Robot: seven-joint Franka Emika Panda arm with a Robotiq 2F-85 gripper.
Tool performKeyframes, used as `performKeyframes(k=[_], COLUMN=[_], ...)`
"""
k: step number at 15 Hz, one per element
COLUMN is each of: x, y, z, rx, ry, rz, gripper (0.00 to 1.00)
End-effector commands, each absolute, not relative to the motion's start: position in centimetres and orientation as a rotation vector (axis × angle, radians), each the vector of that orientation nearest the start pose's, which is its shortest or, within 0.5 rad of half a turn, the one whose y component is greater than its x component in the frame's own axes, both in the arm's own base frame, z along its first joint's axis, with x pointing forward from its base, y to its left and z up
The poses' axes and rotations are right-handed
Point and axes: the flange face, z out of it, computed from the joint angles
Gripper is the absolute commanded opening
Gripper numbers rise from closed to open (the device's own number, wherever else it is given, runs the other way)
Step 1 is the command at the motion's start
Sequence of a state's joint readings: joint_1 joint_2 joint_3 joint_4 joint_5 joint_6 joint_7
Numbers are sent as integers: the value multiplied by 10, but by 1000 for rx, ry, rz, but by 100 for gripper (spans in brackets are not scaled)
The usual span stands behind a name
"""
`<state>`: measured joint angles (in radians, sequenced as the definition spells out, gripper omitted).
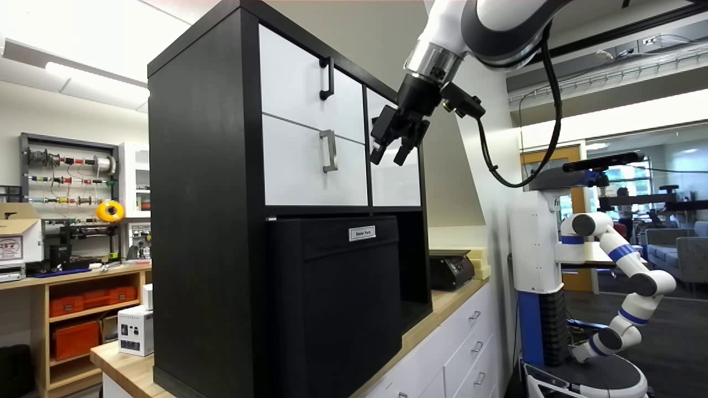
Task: Open the bottom drawer on the left side of the cabinet
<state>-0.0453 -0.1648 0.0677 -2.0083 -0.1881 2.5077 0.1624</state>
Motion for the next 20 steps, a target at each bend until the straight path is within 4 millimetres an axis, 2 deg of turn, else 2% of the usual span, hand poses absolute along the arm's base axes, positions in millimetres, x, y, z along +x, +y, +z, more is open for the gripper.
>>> performKeyframes(k=[1, 5, 13, 20], x=[557, 559, 588, 614], y=[16, 18, 33, 33], z=[605, 606, 614, 622], rx=[-3063, -3054, -2980, -2915], ry=[34, 33, 17, 2], rz=[-1073, -1087, -1225, -1344], gripper=[100, 100, 100, 100])
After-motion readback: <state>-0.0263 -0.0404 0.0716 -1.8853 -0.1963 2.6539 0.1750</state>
